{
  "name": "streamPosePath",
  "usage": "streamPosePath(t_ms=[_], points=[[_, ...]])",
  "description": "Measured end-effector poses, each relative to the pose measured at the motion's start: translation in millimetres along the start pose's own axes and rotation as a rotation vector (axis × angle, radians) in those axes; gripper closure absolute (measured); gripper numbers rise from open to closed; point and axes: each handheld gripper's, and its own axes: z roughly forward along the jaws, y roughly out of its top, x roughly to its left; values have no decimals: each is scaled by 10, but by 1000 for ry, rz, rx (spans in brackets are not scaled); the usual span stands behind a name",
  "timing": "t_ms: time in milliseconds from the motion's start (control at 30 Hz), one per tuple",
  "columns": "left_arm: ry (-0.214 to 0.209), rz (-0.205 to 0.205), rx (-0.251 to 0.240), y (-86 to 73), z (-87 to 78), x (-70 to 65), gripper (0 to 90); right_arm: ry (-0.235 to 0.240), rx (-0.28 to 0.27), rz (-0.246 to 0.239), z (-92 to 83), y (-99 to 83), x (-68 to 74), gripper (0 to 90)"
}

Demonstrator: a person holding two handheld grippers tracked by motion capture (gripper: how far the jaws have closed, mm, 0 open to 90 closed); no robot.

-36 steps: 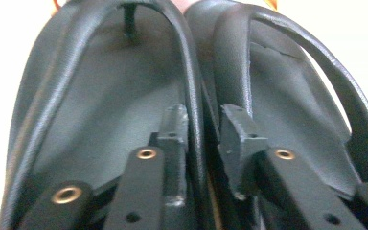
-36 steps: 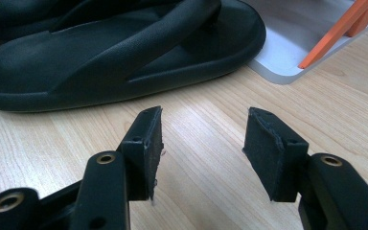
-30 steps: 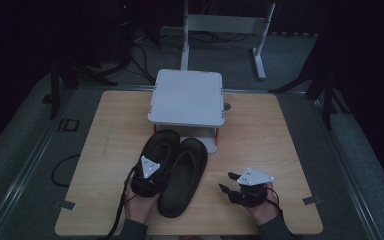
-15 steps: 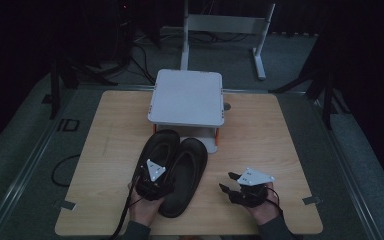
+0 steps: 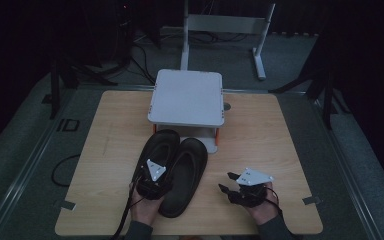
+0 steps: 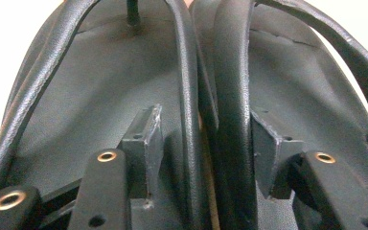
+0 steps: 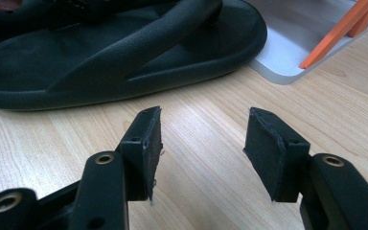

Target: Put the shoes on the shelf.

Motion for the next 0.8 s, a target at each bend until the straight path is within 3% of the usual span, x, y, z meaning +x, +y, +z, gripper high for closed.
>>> streamPosePath(t_ms=[67,133,267,433,500,800], points=[[-30,-9,4,3,32,-19,560,0,-1,0,2,0,1,463],[-29,-10,3,10,48,-34,549,1,2,-4,10,-2,3,463],[-4,-16,12,54,85,-86,587,0,2,-4,9,-3,1,463],[9,-19,15,60,81,-100,732,0,1,1,9,-8,-7,463],[34,-12,16,68,79,-129,738,-1,3,-1,9,-10,-6,463],[31,-76,-8,144,85,-167,750,-5,-1,4,-2,-16,-17,463]])
